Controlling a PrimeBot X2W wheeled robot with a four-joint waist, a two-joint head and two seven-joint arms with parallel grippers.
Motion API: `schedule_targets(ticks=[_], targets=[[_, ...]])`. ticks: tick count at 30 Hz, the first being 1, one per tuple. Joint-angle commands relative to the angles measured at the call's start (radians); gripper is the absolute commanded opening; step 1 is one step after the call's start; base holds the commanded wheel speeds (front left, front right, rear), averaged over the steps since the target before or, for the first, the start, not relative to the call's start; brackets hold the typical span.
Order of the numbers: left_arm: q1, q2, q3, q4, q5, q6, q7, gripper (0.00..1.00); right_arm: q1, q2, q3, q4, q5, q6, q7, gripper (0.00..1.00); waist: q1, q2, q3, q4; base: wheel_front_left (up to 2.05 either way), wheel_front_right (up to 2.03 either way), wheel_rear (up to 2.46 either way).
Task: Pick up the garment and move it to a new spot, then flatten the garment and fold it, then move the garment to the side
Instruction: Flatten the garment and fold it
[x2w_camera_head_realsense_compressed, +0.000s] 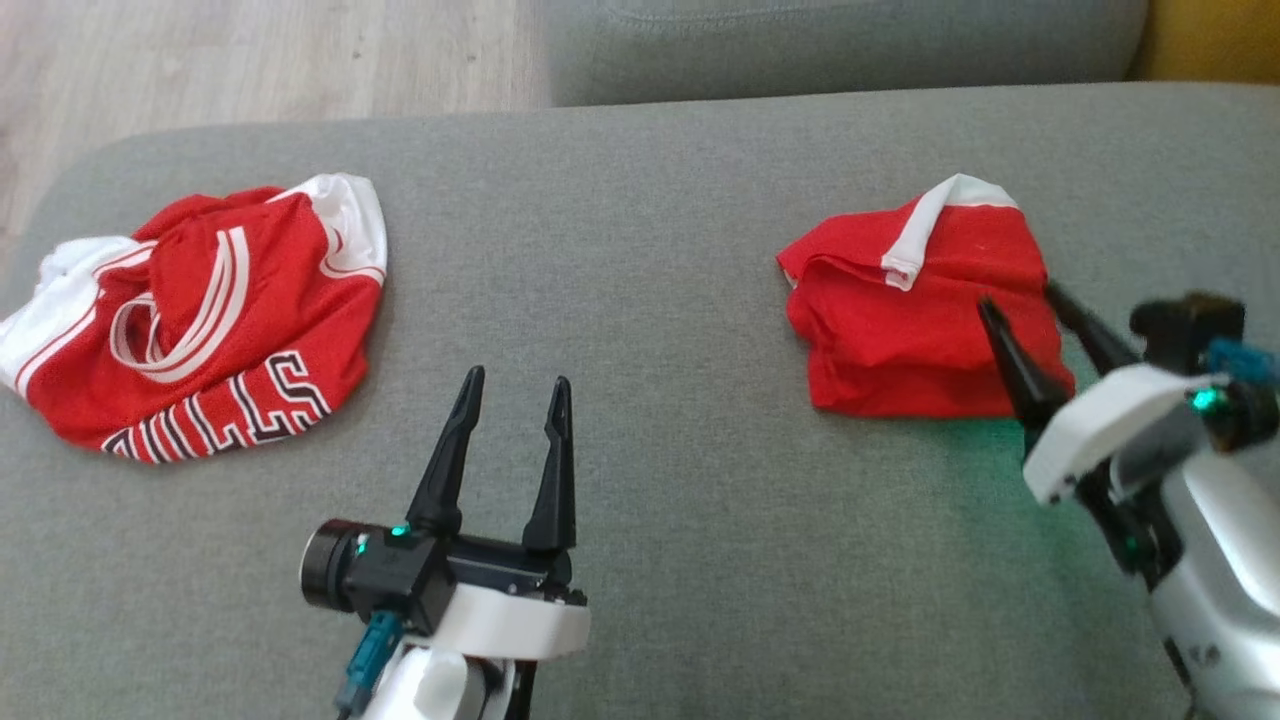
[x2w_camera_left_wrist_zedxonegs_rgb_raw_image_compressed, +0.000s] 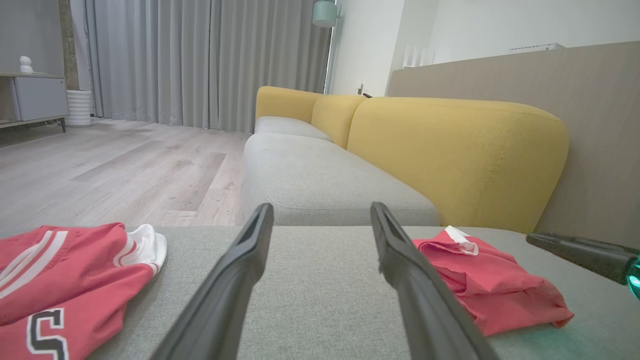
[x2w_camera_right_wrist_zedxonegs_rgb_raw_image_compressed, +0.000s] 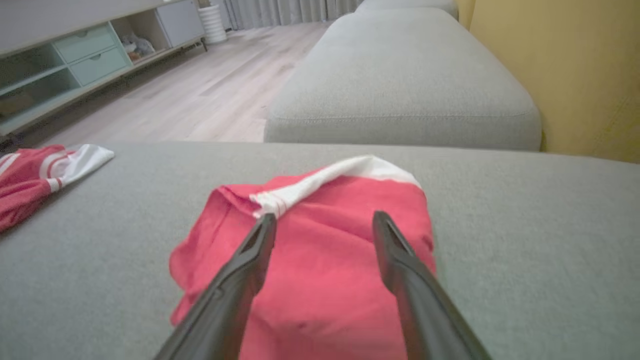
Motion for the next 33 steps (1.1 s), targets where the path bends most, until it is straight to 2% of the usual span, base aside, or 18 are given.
schedule_targets(ticks=[1,2,16,19,23,25,29,33], targets=[[-0.019,-0.005,0.032,-0.034,-0.001,-0.003,-0.005,1.00,-0.021,-0.006,0.001,-0.025,-0.007,-0.001,0.003,0.26,0.0002,-0.0001,-0.003,0.010,0.00,0.00,0.00],[-0.020,-0.005,0.030,-0.035,-0.002,-0.004,-0.005,1.00,-0.022,-0.007,0.001,-0.017,-0.012,-0.001,0.008,0.00,0.0002,-0.0001,-0.001,0.017,0.00,0.00,0.00],[-0.055,-0.005,-0.027,-0.051,-0.051,0.010,-0.005,1.00,-0.206,-0.065,0.075,0.217,-0.034,-0.001,0.084,0.00,0.0002,-0.0001,0.074,0.190,0.00,0.00,0.00],[-0.065,-0.005,-0.037,-0.058,-0.047,0.016,-0.005,1.00,-0.262,-0.078,0.087,0.248,-0.023,-0.001,0.030,0.00,0.0002,-0.0001,0.094,0.218,0.00,0.00,0.00],[-0.074,-0.005,-0.050,-0.066,-0.045,0.016,-0.005,1.00,-0.347,-0.079,0.057,0.279,-0.017,-0.001,-0.163,0.00,0.0002,-0.0001,0.113,0.242,0.00,0.00,0.00],[-0.077,-0.005,-0.053,-0.066,-0.047,0.016,-0.005,1.00,-0.374,-0.079,0.043,0.318,-0.021,-0.001,-0.223,0.00,0.0002,-0.0001,0.114,0.248,0.00,0.00,0.00],[-0.075,-0.005,-0.048,-0.066,-0.053,0.023,-0.005,1.00,-0.384,-0.065,0.043,0.373,-0.026,-0.001,-0.263,0.00,0.0002,-0.0001,0.103,0.244,0.00,0.00,0.00],[-0.061,-0.005,-0.037,-0.062,-0.056,0.030,-0.005,1.00,-0.344,-0.048,0.033,0.377,-0.014,-0.001,-0.281,0.00,0.0002,-0.0001,0.080,0.221,0.00,0.00,0.00]])
